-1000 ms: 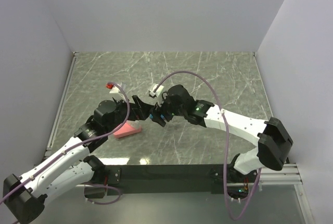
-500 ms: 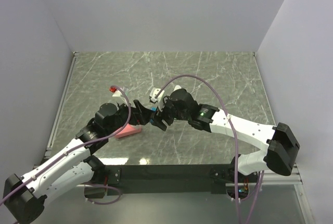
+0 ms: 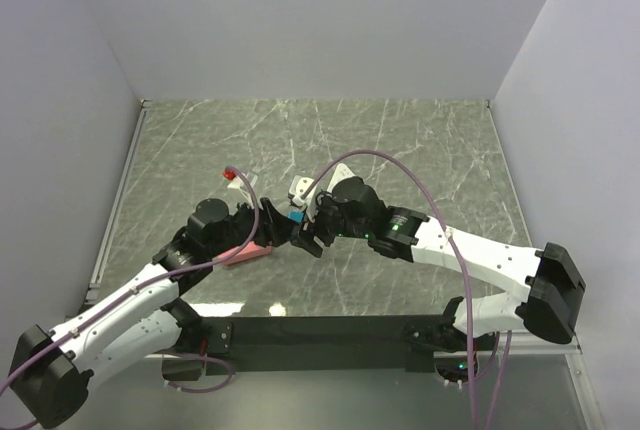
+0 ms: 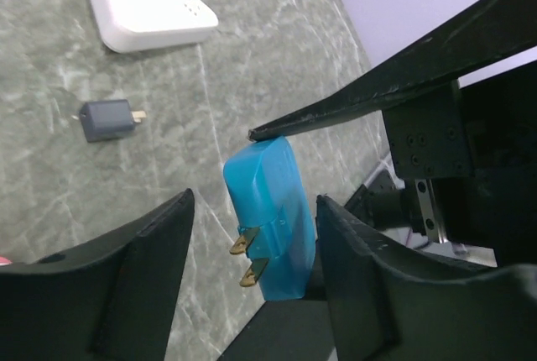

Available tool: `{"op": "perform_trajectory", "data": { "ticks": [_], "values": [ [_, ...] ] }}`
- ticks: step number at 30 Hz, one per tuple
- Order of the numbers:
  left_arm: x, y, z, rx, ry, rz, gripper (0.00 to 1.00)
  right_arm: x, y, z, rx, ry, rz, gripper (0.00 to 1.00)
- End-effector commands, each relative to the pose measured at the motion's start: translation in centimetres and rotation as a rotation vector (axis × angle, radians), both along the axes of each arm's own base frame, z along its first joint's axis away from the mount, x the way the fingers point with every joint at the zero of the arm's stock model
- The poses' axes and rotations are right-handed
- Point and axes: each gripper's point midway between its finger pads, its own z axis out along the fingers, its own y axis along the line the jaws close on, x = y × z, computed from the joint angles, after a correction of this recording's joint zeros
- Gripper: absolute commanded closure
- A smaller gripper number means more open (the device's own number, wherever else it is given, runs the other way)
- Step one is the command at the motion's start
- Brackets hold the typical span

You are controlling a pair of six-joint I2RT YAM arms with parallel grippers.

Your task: Insert the plug

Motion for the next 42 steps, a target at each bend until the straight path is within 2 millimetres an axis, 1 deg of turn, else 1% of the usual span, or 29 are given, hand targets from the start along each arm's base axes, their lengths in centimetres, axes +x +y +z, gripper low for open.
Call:
{"op": "perform_trajectory", "data": {
  "ticks": [1,5,6,8,9,11,12,13,15,16,17,18,20,22,23,25,26,27,28,29,30,31,32,33,34,36,37,40,42],
  "values": [
    [-0.8,-1.0,1.3,-0.075,-0.022,-0.083,0.39,-0.3,0.5,2.3,0.063,-0.069,0.024,0.93],
    [-1.6,-1.5,1.4,-0.108,-0.013,-0.151,0.55,-0.3,0.7,2.2,0.052,-0.074,0.025,0.93],
    [-1.6,-1.6,1.5,-0.117,-0.014,-0.159,0.6,-0.2,0.6,2.2,0.05,-0.077,0.018,0.93],
    [-1.9,-1.6,1.5,-0.127,-0.008,-0.179,0.65,-0.1,0.6,2.2,0.052,-0.082,0.011,0.92],
    [-1.9,-1.6,1.6,-0.134,-0.012,-0.183,0.69,-0.1,0.5,2.1,0.051,-0.084,0.008,0.91],
    [-1.9,-1.4,1.7,-0.142,-0.014,-0.184,0.74,-0.1,0.4,2.3,0.057,-0.089,0.007,0.82],
    [-1.9,-1.3,1.7,-0.147,-0.017,-0.184,0.8,-0.1,0.4,2.2,0.057,-0.089,0.007,0.76],
    [-1.7,-1.2,1.8,-0.151,-0.019,-0.178,0.82,0.0,0.3,2.3,0.058,-0.094,0.001,0.64],
    [-1.6,-1.0,1.8,-0.161,-0.017,-0.175,0.85,0.2,0.2,2.6,0.063,-0.097,-0.013,0.56],
    [-1.4,-0.8,2.2,-0.172,-0.03,-0.168,0.85,0.5,0.1,2.6,0.06,-0.102,-0.032,0.47],
    [-1.2,-0.7,2.3,-0.178,-0.034,-0.161,0.86,0.6,0.0,2.7,0.058,-0.104,-0.04,0.43],
    [-1.1,-0.5,2.5,-0.185,-0.036,-0.153,0.87,0.8,-0.1,2.9,0.058,-0.108,-0.053,0.3],
    [-0.2,0.2,2.8,-0.184,-0.058,-0.119,0.87,1.3,-0.6,4.0,0.082,-0.131,-0.094,0.23],
    [0.7,1.2,3.4,-0.182,-0.081,-0.075,0.88,1.9,-1.1,4.9,0.103,-0.146,-0.137,0.2],
    [1.0,1.5,3.6,-0.18,-0.091,-0.069,0.88,2.2,-1.7,6.0,0.13,-0.161,-0.167,0.2],
    [1.6,2.2,4.5,-0.186,-0.117,-0.048,0.88,3.0,-2.6,7.2,0.176,-0.165,-0.209,0.19],
    [1.8,2.5,4.8,-0.185,-0.132,-0.035,0.88,2.6,-2.7,8.5,0.228,-0.156,-0.195,0.18],
    [2.1,2.8,5.4,-0.185,-0.145,-0.018,0.88,2.6,-3.0,8.6,0.245,-0.137,-0.192,0.18],
    [2.5,3.2,5.6,-0.183,-0.153,0.009,0.88,3.2,-3.5,8.8,0.263,-0.118,-0.208,0.17],
    [2.7,3.6,6.1,-0.181,-0.174,0.033,0.87,3.5,-3.3,10.5,0.337,-0.092,-0.219,0.17],
    [2.8,3.7,6.6,-0.183,-0.191,0.041,0.87,2.8,-2.8,10.8,0.361,-0.053,-0.162,0.18],
    [2.8,3.7,6.9,-0.19,-0.204,0.041,0.87,3.0,-2.7,11.1,0.377,-0.034,-0.155,0.18],
    [2.6,3.7,7.5,-0.202,-0.221,0.036,0.87,2.8,-2.1,11.0,0.398,0.017,-0.144,0.18],
    [2.5,3.7,8.1,-0.218,-0.25,0.029,0.87,2.6,-1.5,11.8,0.428,0.026,-0.123,0.18],
    [2.4,3.7,8.6,-0.227,-0.268,0.028,0.87,2.0,-1.0,12.1,0.449,0.054,-0.078,0.18],
    [2.4,4.0,9.4,-0.233,-0.312,0.043,0.87,1.7,-0.1,12.6,0.5,0.107,-0.038,0.19],
    [2.6,4.2,9.6,-0.231,-0.33,0.059,0.87,1.0,0.2,12.8,0.515,0.135,0.012,0.19],
    [2.2,4.9,11.2,-0.245,-0.409,0.085,0.87,0.4,0.6,13.0,0.554,0.17,0.077,0.2],
    [1.9,5.0,11.7,-0.255,-0.44,0.085,0.87,0.5,0.5,13.2,0.587,0.187,0.096,0.2]
  ]
}}
